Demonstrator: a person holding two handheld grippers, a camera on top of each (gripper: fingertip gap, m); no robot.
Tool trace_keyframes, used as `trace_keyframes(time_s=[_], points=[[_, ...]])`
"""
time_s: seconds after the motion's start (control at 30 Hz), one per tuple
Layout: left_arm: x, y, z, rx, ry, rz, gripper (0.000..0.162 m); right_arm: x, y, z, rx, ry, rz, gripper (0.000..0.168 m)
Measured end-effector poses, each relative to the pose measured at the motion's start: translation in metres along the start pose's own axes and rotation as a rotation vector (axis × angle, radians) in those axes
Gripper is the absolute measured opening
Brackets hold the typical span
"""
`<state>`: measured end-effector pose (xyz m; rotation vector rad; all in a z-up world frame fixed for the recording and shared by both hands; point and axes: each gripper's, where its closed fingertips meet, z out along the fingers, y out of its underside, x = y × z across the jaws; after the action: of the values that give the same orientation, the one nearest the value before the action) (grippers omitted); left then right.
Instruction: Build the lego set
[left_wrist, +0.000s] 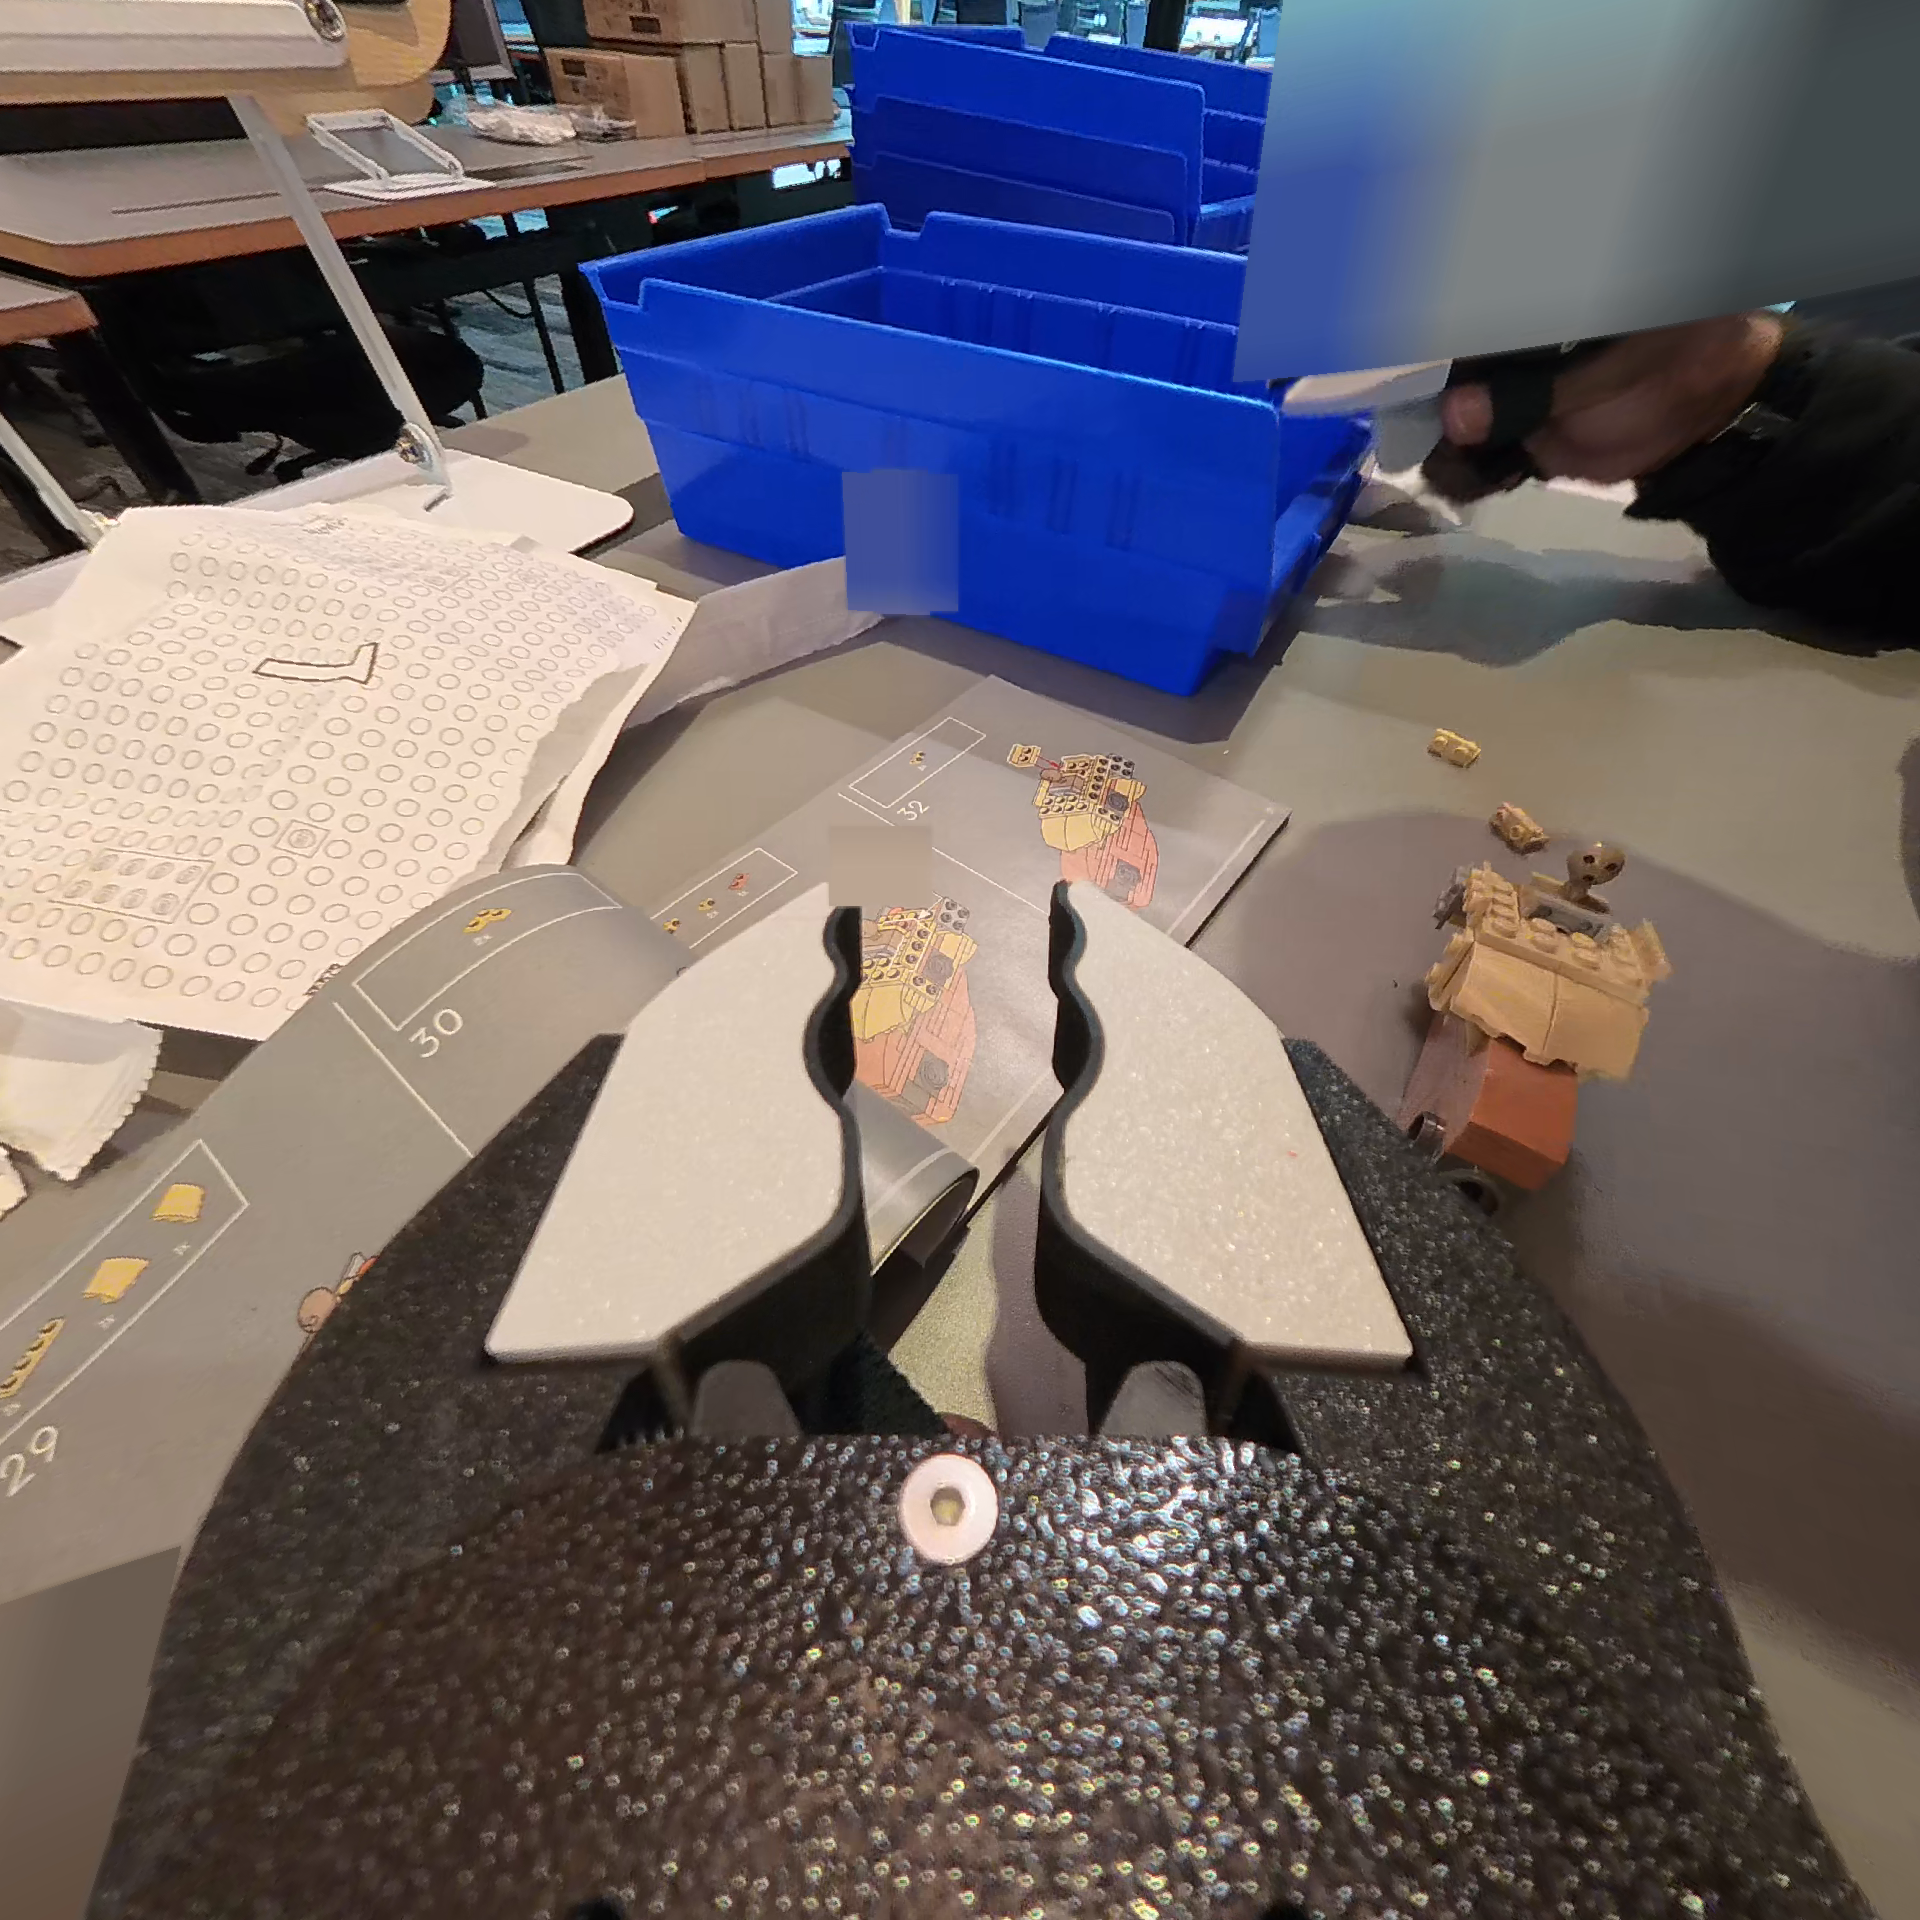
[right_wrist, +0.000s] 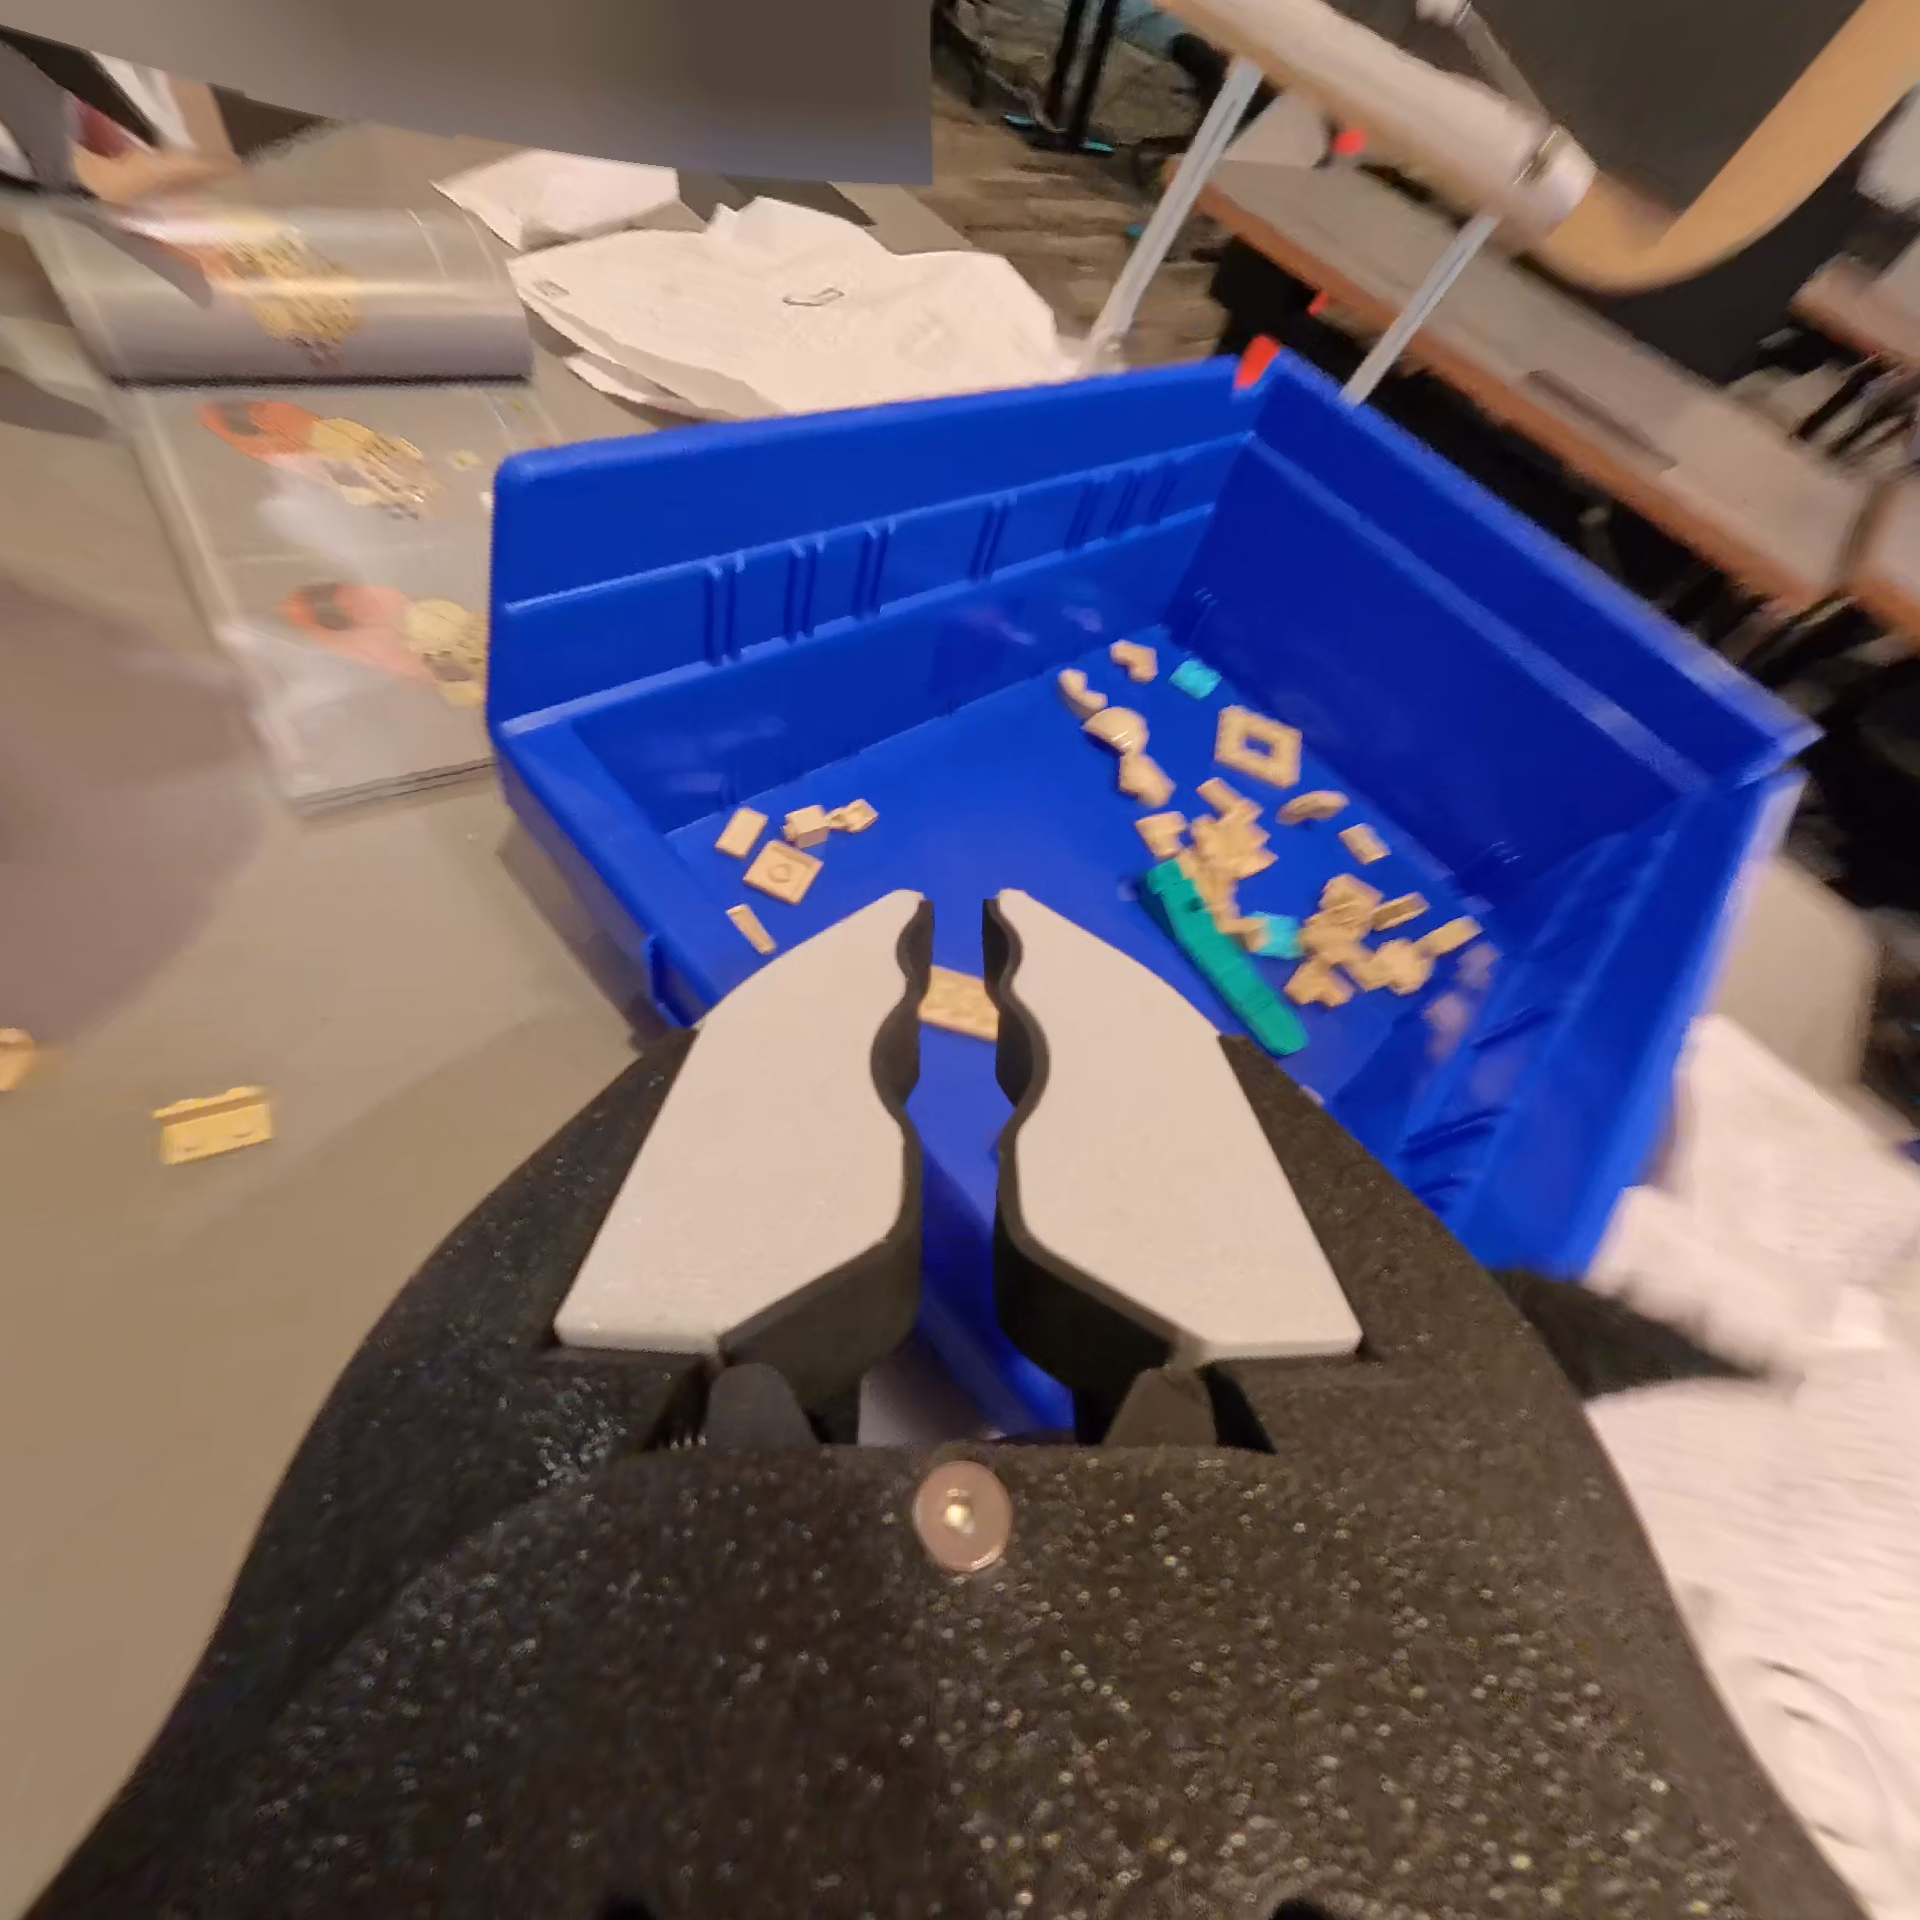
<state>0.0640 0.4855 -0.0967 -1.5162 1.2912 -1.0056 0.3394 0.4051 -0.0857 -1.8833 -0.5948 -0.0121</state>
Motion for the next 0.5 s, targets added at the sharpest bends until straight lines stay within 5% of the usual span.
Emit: trace_keyframes(time_s=[0.27,0.4,0.5], points=[[0.001,0.002,0.002,-0.019,-0.019,0.026,0.034,0.033,-0.05,0.003,-0.232,-0.115,-0.379,0.011],[0.002,0.005,0.004,-0.037,-0.028,0.053,0.034,0.049,-0.021,0.042,-0.517,-0.437,-0.568,0.012],[0.003,0.007,0.004,-0.051,-0.032,0.07,0.034,0.07,0.01,0.073,-0.721,-0.494,-0.662,0.015]])
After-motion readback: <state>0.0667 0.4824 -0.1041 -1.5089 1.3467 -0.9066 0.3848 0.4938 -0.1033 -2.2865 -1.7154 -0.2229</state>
